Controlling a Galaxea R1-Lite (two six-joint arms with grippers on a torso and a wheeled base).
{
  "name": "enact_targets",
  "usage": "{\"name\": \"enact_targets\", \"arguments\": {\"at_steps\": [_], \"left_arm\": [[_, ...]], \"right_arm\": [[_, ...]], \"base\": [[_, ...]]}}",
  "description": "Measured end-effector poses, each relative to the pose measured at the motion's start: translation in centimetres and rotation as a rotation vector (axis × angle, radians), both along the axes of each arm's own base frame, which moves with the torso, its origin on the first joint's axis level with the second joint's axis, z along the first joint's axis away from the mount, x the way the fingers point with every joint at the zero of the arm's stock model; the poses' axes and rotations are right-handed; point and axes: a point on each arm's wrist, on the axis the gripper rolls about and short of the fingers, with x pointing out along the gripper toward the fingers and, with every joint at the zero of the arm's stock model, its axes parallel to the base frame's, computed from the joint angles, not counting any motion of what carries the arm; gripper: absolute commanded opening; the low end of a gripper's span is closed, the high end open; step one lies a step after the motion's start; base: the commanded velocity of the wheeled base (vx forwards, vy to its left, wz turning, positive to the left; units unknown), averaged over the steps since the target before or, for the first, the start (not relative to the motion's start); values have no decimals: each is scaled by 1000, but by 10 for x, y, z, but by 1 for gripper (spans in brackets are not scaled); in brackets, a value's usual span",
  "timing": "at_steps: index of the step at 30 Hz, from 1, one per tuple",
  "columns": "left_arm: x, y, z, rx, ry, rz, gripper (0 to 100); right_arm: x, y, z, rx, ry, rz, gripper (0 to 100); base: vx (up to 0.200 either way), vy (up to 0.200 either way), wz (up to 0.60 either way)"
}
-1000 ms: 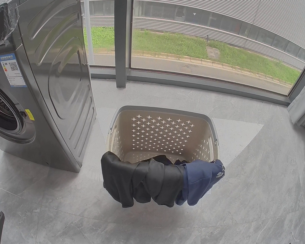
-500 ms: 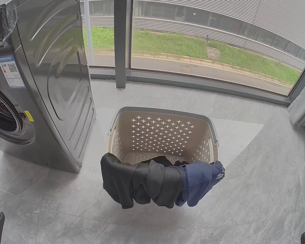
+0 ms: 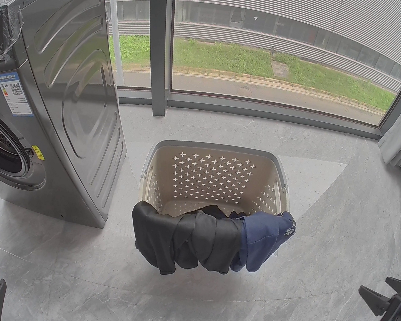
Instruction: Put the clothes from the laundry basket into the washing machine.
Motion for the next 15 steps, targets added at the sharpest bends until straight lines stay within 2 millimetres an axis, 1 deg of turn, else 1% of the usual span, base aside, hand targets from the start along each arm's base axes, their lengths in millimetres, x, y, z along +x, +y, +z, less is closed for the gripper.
{"name": "enact_targets", "arguments": {"at_steps": [2, 5, 7, 11, 15], "left_arm": [[0, 0, 0, 0, 0, 0, 100], [0, 0, 0, 0, 0, 0, 100], [0, 0, 0, 0, 0, 0, 100], [0, 0, 0, 0, 0, 0, 100], [0, 0, 0, 0, 0, 1, 100]], "right_arm": [[20, 5, -1, 1, 48, 20, 100], [40, 11, -4, 0, 93, 36, 100], [59, 17, -9, 0, 125, 47, 100], [94, 29, -22, 1, 169, 53, 100], [129, 41, -38, 9, 163, 48, 100]], "base": [[0, 0, 0], [0, 0, 0], [0, 0, 0], [0, 0, 0], [0, 0, 0]]}}
